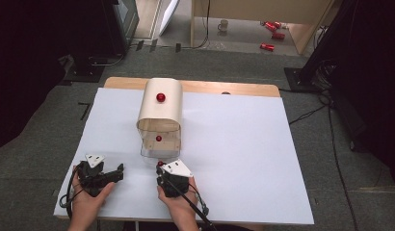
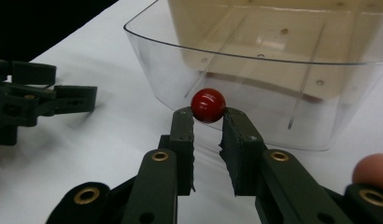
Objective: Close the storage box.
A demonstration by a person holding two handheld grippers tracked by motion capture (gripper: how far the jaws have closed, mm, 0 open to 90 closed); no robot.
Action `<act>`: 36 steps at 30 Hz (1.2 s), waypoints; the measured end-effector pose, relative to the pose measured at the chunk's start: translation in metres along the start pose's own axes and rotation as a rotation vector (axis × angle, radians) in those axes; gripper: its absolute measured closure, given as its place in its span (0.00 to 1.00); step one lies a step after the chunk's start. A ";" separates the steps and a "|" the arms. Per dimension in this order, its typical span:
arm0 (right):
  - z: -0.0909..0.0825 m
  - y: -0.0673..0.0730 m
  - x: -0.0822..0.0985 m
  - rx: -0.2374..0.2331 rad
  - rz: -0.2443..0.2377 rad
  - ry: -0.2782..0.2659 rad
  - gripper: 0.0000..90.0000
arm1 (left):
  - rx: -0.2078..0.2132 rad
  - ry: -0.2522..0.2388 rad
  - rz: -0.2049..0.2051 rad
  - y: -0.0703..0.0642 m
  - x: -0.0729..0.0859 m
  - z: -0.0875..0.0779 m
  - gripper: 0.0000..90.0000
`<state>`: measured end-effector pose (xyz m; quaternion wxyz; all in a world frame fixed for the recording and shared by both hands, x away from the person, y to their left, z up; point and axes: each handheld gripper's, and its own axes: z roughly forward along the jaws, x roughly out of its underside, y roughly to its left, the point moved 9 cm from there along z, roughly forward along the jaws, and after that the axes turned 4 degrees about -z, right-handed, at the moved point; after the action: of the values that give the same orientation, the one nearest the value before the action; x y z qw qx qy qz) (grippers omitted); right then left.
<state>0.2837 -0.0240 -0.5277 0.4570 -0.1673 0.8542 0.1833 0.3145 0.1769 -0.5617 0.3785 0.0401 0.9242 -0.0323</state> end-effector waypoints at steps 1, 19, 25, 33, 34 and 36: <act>0.003 -0.003 -0.002 0.003 -0.002 -0.001 0.84 | 0.000 0.000 0.000 0.000 0.000 0.000 0.09; 0.019 -0.014 -0.014 0.022 -0.009 0.005 0.85 | 0.000 -0.001 0.000 0.000 0.000 0.000 0.09; 0.023 -0.017 -0.017 0.025 -0.005 0.004 0.85 | 0.000 0.000 0.000 0.000 0.000 0.000 0.09; 0.029 -0.022 -0.021 0.033 -0.006 0.003 0.85 | 0.000 0.000 0.000 0.000 0.000 0.000 0.09; 0.030 -0.022 -0.022 0.031 -0.006 0.003 0.85 | 0.000 0.000 0.000 0.000 0.000 0.000 0.09; 0.030 -0.022 -0.022 0.033 -0.009 0.003 0.85 | 0.000 0.000 0.000 0.000 0.000 0.000 0.09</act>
<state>0.3268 -0.0268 -0.5283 0.4592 -0.1637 0.8570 0.1669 0.3145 0.1768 -0.5617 0.3786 0.0401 0.9241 -0.0323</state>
